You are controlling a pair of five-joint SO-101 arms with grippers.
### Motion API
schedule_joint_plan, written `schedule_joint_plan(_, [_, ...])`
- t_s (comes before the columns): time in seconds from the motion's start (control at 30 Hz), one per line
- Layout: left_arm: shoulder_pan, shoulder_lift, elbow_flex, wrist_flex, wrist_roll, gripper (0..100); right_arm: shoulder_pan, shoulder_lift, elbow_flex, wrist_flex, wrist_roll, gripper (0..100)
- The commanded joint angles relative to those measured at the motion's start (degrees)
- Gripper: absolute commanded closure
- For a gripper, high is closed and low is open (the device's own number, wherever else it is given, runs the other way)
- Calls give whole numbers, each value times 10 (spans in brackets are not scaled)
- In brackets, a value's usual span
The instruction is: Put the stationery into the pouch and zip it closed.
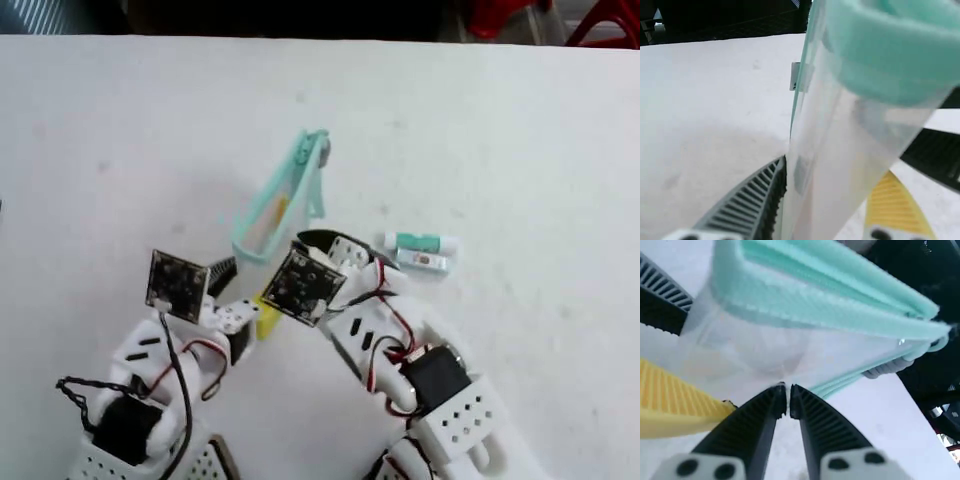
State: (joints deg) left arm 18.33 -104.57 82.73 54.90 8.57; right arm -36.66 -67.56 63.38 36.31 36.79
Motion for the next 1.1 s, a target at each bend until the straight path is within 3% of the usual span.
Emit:
schedule_joint_plan(0.0, [7, 2, -15, -2, -6, 732, 5, -8, 11, -38, -16, 981])
schedule_joint_plan(0.3, [7, 2, -15, -2, -6, 732, 22, -8, 12, -38, -90, 981])
schedule_joint_plan(0.5, [8, 2, -14, -1, -39, 731, 90, -8, 11, -53, -156, 981])
schedule_joint_plan(0.87, [8, 2, -11, -3, -40, 731, 161, -8, 11, -43, -152, 981])
schedule_joint_plan(1.07, [8, 2, -11, -4, -40, 731, 171, -8, -45, 62, -122, 981])
